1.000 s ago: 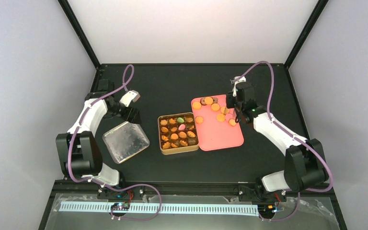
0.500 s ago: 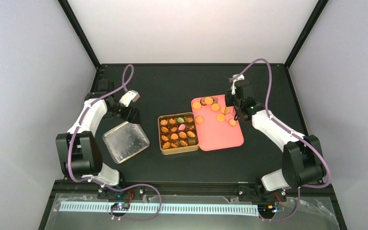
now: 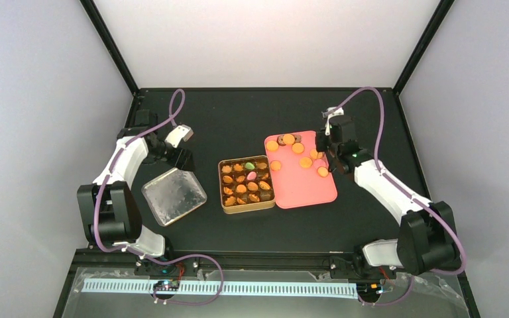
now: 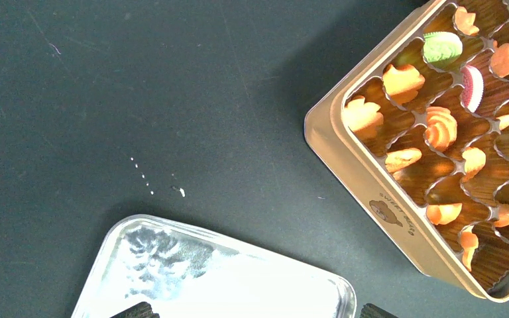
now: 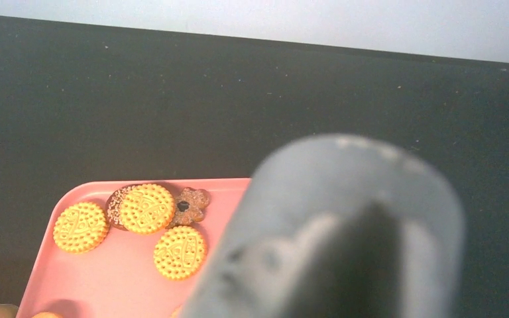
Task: Pack the cookies
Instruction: Position the fake cookies on the plate.
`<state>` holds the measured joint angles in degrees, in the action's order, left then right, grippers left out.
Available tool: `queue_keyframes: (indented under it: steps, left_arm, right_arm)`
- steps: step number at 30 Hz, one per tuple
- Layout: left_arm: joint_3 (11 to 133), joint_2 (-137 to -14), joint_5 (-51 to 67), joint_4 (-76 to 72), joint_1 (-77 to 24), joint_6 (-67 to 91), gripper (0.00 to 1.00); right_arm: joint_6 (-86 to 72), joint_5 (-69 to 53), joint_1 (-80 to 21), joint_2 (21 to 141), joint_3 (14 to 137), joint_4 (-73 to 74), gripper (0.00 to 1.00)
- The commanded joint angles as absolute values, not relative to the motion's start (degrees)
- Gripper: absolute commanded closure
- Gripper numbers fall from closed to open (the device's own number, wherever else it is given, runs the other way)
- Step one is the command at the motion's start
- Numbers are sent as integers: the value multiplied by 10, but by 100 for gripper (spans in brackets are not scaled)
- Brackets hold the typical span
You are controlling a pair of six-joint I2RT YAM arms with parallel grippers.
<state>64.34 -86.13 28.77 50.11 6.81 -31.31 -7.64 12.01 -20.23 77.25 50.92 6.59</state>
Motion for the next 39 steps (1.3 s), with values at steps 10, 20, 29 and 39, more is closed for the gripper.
queue_keyframes:
  steps: [10, 20, 29, 39]
  left_arm:
    - [641, -858, 306, 495, 75, -322, 18]
    - [647, -856, 301, 500, 78, -325, 18]
    - [650, -859, 305, 502, 79, -325, 18]
    - [651, -863, 312, 499, 80, -322, 18]
  right_arm:
    - [-72, 118, -200, 758, 528, 70, 73]
    - [-56, 109, -200, 799, 534, 58, 64]
    - [-70, 86, -201, 787, 499, 60, 64]
    - [-106, 68, -239, 673, 423, 90, 64]
